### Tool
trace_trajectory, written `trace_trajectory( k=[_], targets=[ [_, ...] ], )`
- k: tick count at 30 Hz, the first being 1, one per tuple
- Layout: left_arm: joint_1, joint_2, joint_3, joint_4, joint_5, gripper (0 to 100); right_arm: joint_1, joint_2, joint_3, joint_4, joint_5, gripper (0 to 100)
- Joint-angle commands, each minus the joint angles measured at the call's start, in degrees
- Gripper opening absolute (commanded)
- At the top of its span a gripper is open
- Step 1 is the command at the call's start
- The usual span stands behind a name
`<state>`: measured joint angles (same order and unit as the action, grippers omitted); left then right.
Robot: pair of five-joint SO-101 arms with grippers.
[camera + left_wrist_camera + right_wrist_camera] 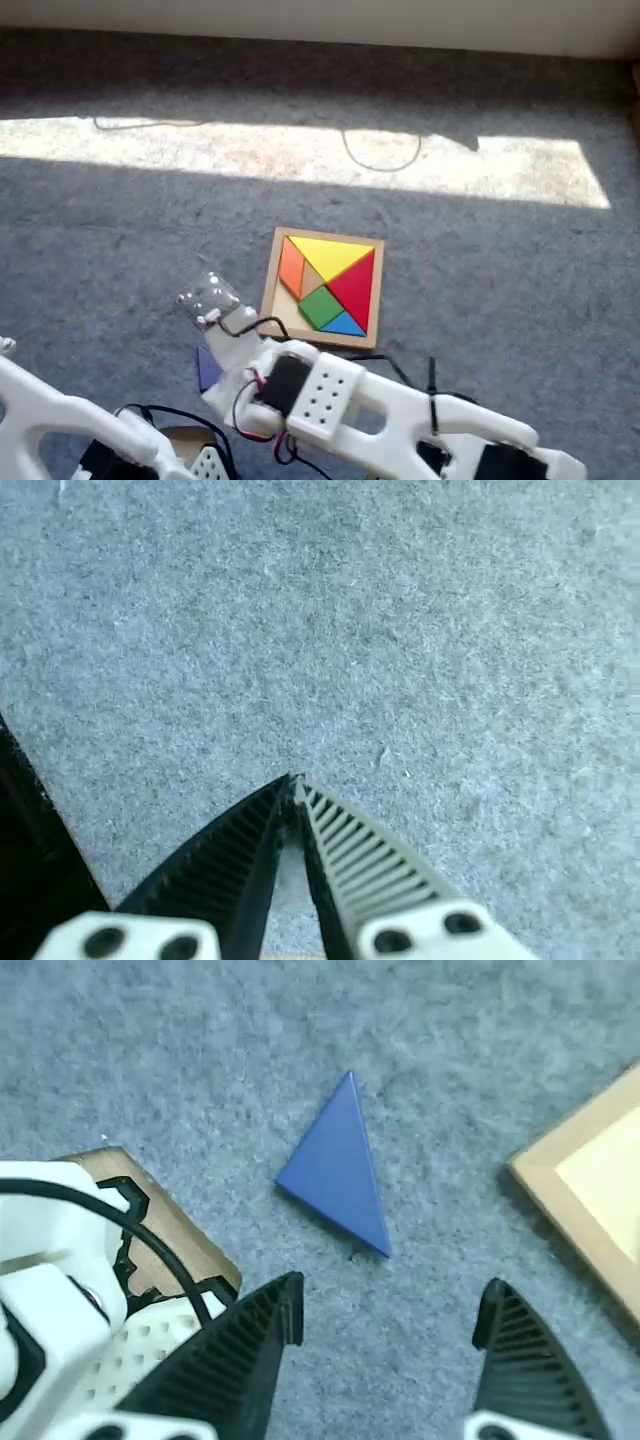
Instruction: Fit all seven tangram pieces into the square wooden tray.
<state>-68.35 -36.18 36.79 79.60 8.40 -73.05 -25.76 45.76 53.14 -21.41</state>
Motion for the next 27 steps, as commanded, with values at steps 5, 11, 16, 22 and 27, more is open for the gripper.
trace_trajectory(
  k=[5,11,16,22,27],
  targets=[
    [-1.8,-1.5,0.0,-1.3,-0.4,1,-2.6,18.8,-15.3,-1.7,-1.3,28.3],
    [-2.2,-1.5,0.2,-1.3,-0.4,1,-2.6,25.9,-22.5,-1.7,-1.2,28.3],
    [-2.2,-1.5,0.2,-1.3,-0.4,1,-2.6,31.0,-26.8,-1.8,-1.2,28.3],
    [-2.2,-1.5,0.2,-1.3,-0.4,1,-2.6,34.9,-27.0,-1.8,-1.2,27.8],
    [-1.9,-1.5,0.2,-1.2,-0.4,1,-2.4,35.4,-27.0,-1.8,-1.2,27.8]
  ],
)
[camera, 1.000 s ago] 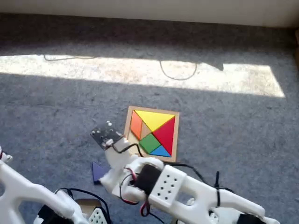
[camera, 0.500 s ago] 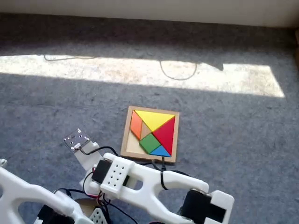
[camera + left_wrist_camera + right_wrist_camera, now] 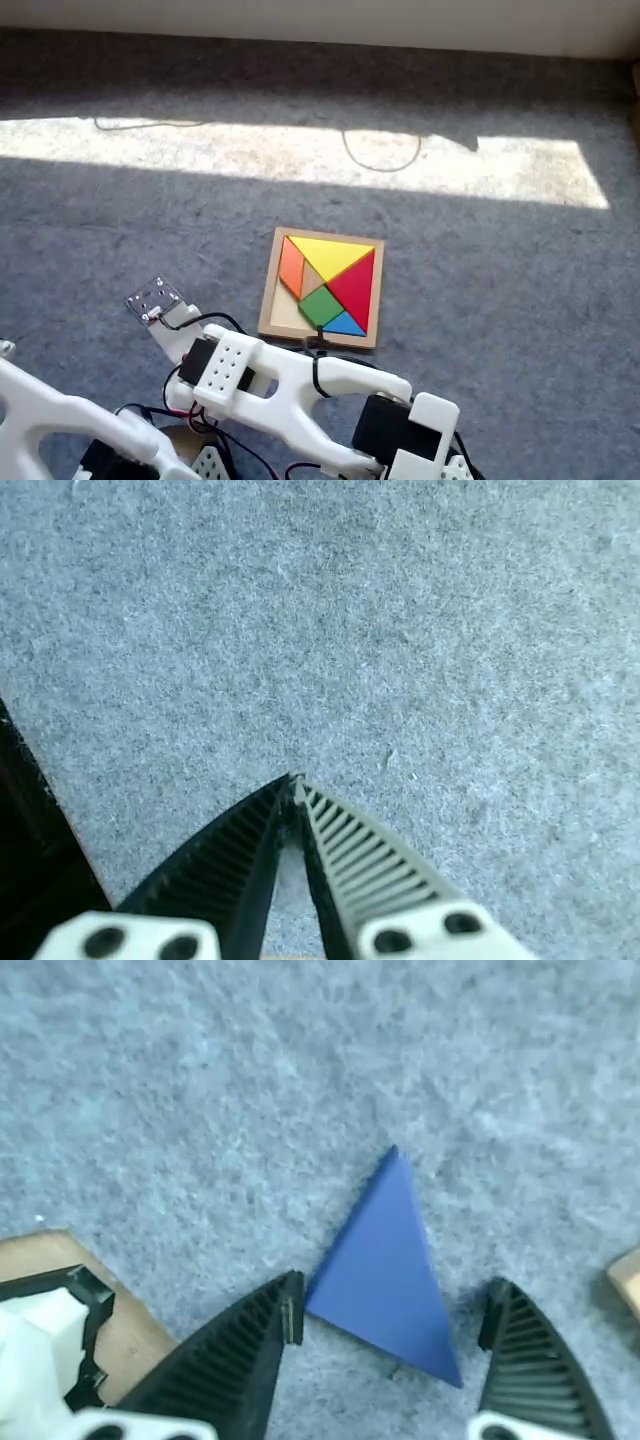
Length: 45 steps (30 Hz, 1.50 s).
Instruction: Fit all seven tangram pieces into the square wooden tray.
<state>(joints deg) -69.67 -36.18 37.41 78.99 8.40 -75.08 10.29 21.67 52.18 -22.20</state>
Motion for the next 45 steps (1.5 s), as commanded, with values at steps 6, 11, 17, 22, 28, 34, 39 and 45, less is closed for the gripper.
trace_trajectory(
  k=[6,11,17,22,28,34,39,45],
  targets=[
    [-0.6,-1.5,-0.3,-0.6,-0.4,1,-0.3,-0.7,-2.9,-0.8,-0.4,19.9],
    [-0.7,-1.5,-0.3,-0.6,-0.4,1,-0.3,-0.7,-2.9,-0.8,3.2,8.7],
    [-0.7,-1.5,-0.3,-0.4,-0.4,1,0.7,-1.1,-3.2,-0.5,5.2,5.8],
    [-0.6,-1.5,-0.3,-0.4,-0.4,1,2.3,-4.8,-3.0,-0.5,5.3,5.8],
    [-0.5,-1.5,-0.3,-0.3,-0.3,1,6.2,-14.6,-1.3,0.2,5.3,5.8],
    [-0.5,-1.5,-0.3,-0.3,-0.3,1,11.0,-18.9,1.3,3.2,9.1,5.8],
    [-0.5,-1.5,0.0,-0.3,-0.3,1,17.5,-18.9,1.4,3.4,11.6,5.8],
    [-0.4,-1.5,1.3,-0.6,-0.3,1,22.1,-12.5,1.4,3.3,11.7,5.8]
  ],
)
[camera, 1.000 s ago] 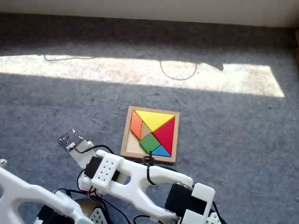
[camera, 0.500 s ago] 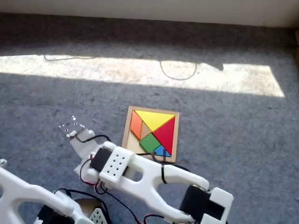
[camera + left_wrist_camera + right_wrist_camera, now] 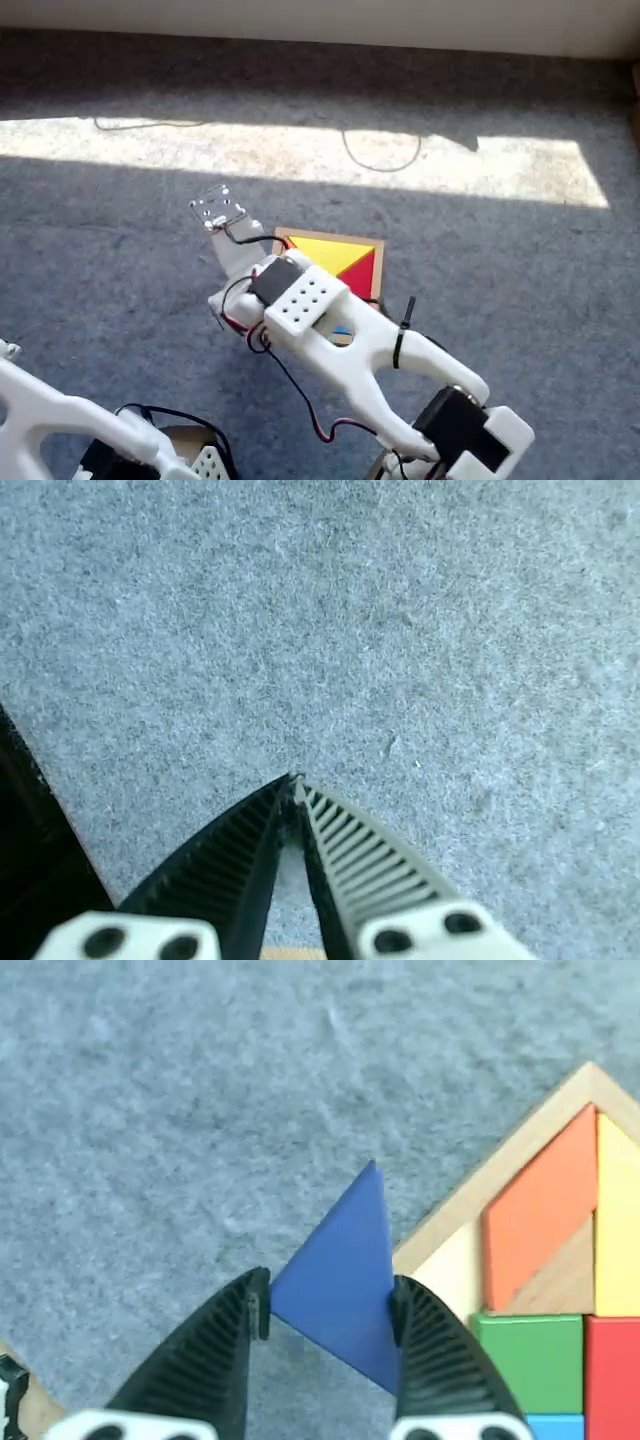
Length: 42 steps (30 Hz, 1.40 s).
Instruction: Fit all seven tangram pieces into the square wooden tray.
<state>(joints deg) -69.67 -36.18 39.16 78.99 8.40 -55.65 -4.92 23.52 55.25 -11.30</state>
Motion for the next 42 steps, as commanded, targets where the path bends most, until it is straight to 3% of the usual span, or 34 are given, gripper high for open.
trace_trajectory(
  k=[1,11,18,30,38,42],
  targets=[
    [-0.4,-1.5,-0.5,-0.6,-0.3,1,3.0,4.3,-0.6,0.1,0.8,5.8],
    [-0.4,-1.5,-0.3,-0.6,-0.3,1,6.5,8.9,-1.1,0.1,0.9,6.3],
    [-0.4,-1.5,-0.3,-0.6,-0.3,1,6.5,8.9,-1.0,0.5,0.8,20.8],
    [-0.3,-1.5,-0.3,-0.6,-0.3,1,5.8,1.4,-0.6,0.6,0.8,21.4],
    [-0.3,-1.5,-0.3,-0.5,-0.2,1,1.0,-5.2,5.2,2.1,0.9,21.1],
    [3.7,-1.9,-0.2,-0.2,-0.3,1,1.2,-10.1,7.8,2.2,0.9,19.0]
  ],
)
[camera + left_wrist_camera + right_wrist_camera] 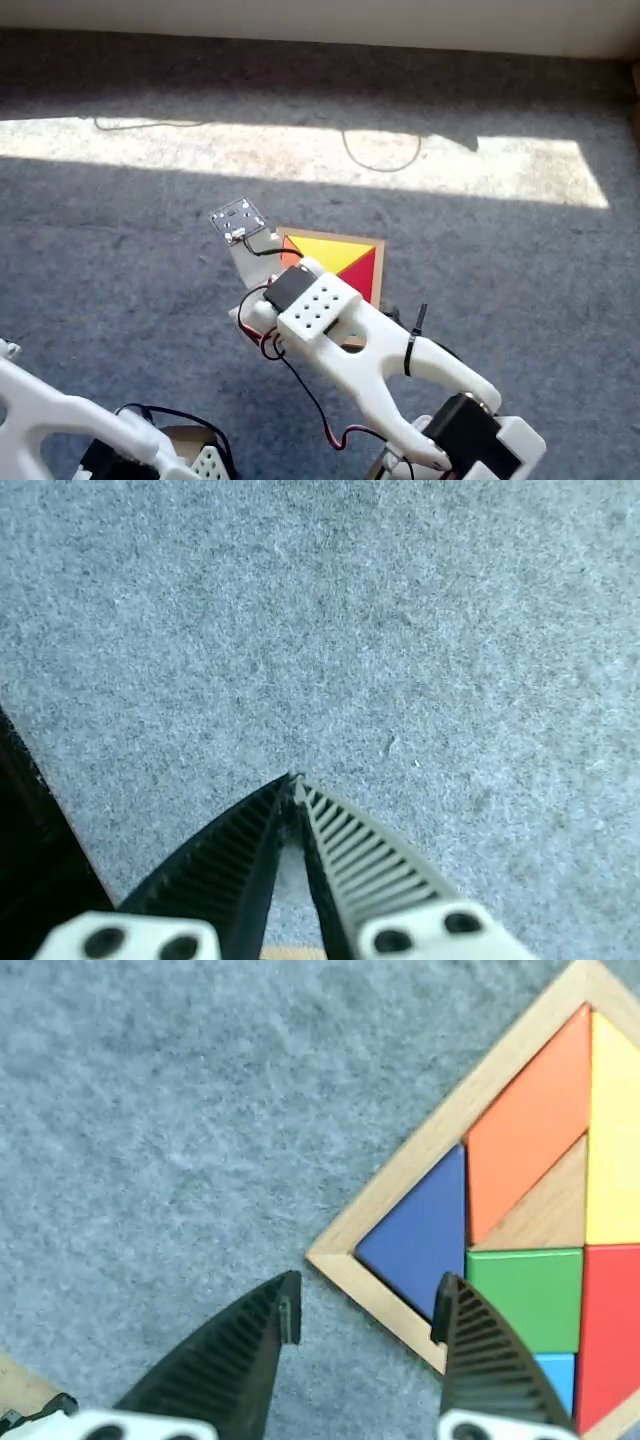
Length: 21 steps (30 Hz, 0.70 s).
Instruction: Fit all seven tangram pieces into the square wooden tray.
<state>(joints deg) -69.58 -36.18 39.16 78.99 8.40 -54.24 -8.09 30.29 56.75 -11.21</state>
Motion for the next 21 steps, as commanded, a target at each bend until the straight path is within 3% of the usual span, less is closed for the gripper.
trace_trajectory(
  k=[1,6,17,21],
  targets=[
    [5.0,-1.9,-0.2,-0.2,-0.3,1,0.2,-8.9,1.8,0.7,0.8,16.0],
    [12.0,-2.0,-0.7,-0.4,-0.3,1,3.5,-21.0,6.5,0.7,0.8,0.9],
    [30.3,-10.2,-1.5,-0.2,0.2,1,22.4,-47.0,29.0,0.7,1.1,0.5],
    [39.4,-17.9,0.9,-0.1,0.4,1,30.6,-56.7,38.2,0.4,6.9,0.5]
  ],
)
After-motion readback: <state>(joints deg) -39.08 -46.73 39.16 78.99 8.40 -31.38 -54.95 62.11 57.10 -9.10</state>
